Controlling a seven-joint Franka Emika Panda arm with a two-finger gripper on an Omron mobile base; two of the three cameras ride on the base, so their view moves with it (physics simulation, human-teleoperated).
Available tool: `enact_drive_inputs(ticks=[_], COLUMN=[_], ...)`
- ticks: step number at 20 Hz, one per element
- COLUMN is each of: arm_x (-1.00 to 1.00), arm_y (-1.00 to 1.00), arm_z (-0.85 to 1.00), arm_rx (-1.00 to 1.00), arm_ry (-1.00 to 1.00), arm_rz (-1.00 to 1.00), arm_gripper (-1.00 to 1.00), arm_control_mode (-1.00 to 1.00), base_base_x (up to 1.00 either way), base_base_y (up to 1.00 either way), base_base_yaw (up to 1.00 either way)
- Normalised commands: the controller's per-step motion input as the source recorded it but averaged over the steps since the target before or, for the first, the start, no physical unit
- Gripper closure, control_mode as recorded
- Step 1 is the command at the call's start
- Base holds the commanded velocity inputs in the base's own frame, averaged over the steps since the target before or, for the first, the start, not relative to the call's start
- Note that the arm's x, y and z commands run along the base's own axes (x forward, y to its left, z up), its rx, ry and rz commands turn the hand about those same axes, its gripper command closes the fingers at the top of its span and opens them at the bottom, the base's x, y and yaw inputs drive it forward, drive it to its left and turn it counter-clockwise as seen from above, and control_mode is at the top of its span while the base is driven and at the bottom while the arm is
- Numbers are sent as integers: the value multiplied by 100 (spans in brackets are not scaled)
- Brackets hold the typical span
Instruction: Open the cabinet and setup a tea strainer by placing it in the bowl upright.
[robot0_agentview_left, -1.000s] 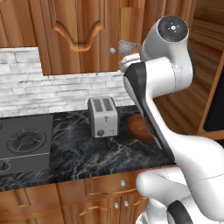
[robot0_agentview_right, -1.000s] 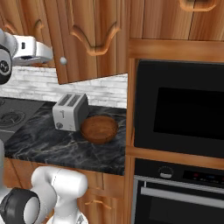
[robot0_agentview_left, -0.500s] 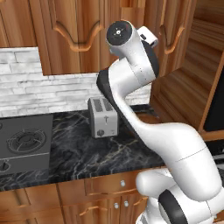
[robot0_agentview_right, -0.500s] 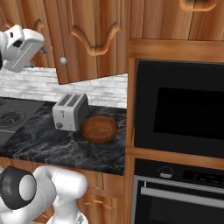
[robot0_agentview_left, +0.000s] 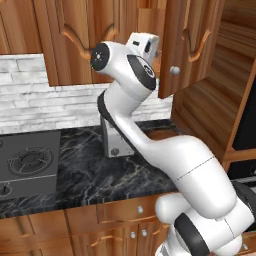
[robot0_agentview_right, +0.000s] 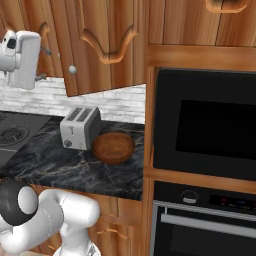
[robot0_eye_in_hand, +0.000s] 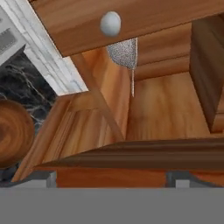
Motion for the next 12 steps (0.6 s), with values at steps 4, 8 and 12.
enact_drive_inputs(ticks=[4,8,12], arm_x=[15,10,7], arm_y=[0,-8,-20], arm_z=[-34,-6,-1], arm_rx=[-23,-16,-21], arm_ry=[30,34,29], arm_rz=[0,-3,-7], arm_gripper=[-100,-100,-100], arm_control_mode=[-100,-100,-100], base_base_x=[0,0,0], base_base_y=[0,0,0], base_base_yaw=[0,0,0])
